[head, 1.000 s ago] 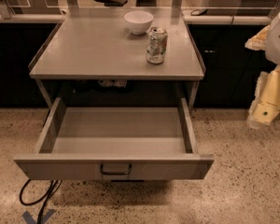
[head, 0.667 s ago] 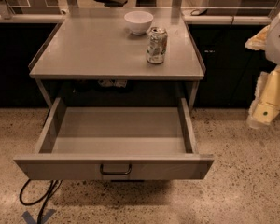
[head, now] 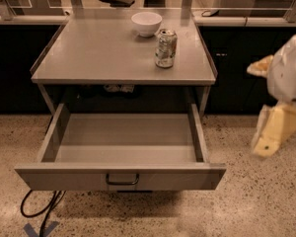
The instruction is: Close top drawer
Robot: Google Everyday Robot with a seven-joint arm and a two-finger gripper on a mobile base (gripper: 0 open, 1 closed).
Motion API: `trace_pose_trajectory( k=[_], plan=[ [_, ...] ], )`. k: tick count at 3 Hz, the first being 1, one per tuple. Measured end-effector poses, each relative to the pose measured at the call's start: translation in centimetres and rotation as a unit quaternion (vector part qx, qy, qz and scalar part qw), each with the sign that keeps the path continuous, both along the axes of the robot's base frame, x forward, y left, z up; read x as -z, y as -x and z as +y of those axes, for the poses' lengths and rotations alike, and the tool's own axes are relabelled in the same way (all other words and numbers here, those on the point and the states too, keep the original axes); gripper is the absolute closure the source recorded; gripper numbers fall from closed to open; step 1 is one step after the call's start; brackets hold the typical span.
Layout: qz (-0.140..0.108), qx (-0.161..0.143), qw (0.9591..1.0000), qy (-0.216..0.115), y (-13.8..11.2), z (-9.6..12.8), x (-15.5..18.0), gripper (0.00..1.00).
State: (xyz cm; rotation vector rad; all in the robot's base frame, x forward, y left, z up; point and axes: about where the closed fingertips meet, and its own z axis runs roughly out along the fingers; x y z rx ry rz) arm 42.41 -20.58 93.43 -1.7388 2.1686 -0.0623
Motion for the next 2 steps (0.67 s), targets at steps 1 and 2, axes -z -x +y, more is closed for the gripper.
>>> trace_pose_trajectory(
  k=[1,2],
  plan=[
    [0.014,-0.011,0.9994,-0.029,0.5,0.9,7.8,0.00],
    [0.052,-0.008,0.9969,-0.059,0.9,1.2,18.0,0.00]
  ],
)
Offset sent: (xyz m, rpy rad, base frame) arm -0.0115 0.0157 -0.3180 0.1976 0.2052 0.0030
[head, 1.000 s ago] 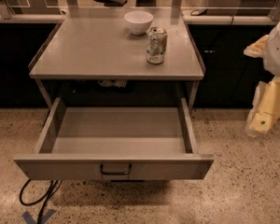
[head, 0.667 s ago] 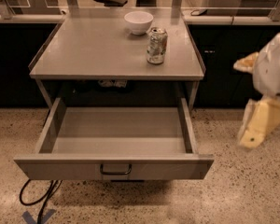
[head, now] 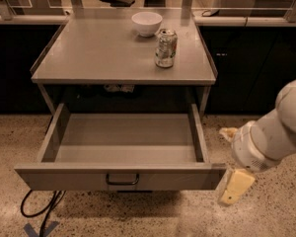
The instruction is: Close top drawer
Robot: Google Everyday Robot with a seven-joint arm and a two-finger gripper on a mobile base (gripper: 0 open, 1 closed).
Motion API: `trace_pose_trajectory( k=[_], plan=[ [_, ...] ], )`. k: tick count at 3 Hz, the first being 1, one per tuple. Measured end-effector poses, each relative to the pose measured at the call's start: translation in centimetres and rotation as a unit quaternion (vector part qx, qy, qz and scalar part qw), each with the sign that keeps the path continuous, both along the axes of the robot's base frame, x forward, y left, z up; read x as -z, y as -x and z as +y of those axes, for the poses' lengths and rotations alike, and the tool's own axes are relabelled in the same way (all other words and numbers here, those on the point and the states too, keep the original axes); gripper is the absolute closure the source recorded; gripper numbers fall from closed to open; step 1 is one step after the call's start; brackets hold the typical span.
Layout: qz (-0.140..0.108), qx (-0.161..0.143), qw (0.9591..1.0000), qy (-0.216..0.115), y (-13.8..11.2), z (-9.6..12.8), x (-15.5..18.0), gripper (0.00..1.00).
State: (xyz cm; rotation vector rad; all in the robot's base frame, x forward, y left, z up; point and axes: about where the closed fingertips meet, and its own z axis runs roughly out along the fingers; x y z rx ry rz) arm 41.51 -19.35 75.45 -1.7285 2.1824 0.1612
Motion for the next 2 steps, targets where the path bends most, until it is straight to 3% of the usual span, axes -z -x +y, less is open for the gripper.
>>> trace_pose_trajectory(
  k=[1,2],
  plan=[
    [0.056,0.006,0.9982,-0.022,0.90,-0.08,9.54,0.00],
    [0.056,0.006,0.9982,-0.022,0.90,-0.08,9.52,0.00]
  ],
)
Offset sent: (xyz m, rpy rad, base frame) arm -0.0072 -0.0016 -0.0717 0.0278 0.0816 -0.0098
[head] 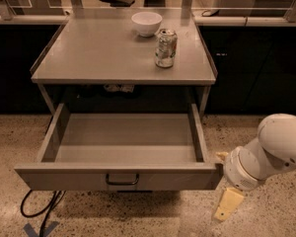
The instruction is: Close top drawer
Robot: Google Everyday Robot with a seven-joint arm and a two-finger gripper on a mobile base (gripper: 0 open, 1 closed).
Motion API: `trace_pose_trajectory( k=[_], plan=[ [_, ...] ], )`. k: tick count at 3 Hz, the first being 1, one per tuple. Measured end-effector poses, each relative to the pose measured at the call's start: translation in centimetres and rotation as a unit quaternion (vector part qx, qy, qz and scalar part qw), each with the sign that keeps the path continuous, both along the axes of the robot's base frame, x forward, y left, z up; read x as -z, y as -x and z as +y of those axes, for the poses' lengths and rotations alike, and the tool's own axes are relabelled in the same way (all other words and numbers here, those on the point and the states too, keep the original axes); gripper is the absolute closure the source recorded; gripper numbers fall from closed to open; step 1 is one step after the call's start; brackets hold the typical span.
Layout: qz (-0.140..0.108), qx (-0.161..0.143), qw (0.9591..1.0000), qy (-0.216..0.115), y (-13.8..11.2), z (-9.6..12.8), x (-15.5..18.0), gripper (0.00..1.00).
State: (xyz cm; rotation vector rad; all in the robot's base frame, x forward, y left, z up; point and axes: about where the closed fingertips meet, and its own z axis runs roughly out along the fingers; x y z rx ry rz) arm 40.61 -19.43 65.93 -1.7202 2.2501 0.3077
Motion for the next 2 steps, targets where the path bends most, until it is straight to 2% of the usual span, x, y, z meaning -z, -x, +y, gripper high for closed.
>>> trace_pose_trajectory(
  k=[1,2],
  plan=[
    [-0.027,0.011,0.9994,0.018,-0.2,-0.9,-4.3,0.00],
    [-0.037,0.040,0.9977,0.040,2.1,-2.2,-9.4,0.00]
  ],
)
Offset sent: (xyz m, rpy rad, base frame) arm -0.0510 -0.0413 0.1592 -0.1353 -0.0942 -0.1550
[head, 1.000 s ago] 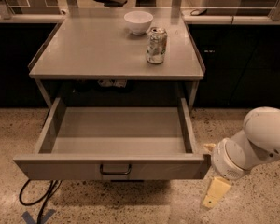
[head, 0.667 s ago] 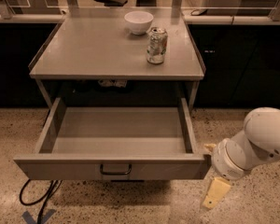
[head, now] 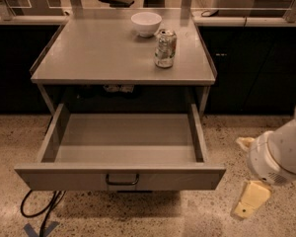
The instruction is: Close top drawer
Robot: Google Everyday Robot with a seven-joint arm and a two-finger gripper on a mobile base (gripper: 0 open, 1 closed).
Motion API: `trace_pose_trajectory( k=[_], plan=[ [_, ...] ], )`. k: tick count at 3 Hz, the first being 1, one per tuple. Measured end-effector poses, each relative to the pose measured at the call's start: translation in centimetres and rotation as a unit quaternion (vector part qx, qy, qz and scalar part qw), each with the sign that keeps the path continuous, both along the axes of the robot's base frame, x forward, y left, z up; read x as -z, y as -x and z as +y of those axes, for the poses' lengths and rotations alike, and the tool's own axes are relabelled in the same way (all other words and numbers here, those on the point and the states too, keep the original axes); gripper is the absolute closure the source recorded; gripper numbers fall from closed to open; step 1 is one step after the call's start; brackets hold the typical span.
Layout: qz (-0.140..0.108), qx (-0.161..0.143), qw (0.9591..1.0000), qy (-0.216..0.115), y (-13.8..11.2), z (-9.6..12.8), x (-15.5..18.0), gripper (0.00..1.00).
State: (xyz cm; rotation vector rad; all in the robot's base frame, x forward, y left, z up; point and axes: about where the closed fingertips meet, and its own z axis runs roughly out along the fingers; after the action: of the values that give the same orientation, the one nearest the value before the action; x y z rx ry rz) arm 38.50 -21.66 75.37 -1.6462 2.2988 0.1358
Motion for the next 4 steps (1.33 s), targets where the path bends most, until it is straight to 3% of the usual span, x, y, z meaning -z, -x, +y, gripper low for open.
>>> trace_pose_trajectory(
  k=[1,2,3,4],
  plan=[
    [0.042,0.002,0.9991,-0.004,4.2,0.2,-0.7,0.00],
    [0.088,-0.027,0.9946,-0.047,7.6,2.5,2.5,0.00],
    [0.109,-0.094,0.9842,-0.103,8.3,6.5,8.0,0.00],
    [0.084,-0.132,0.9798,-0.124,5.7,9.5,13.3,0.00]
  ],
)
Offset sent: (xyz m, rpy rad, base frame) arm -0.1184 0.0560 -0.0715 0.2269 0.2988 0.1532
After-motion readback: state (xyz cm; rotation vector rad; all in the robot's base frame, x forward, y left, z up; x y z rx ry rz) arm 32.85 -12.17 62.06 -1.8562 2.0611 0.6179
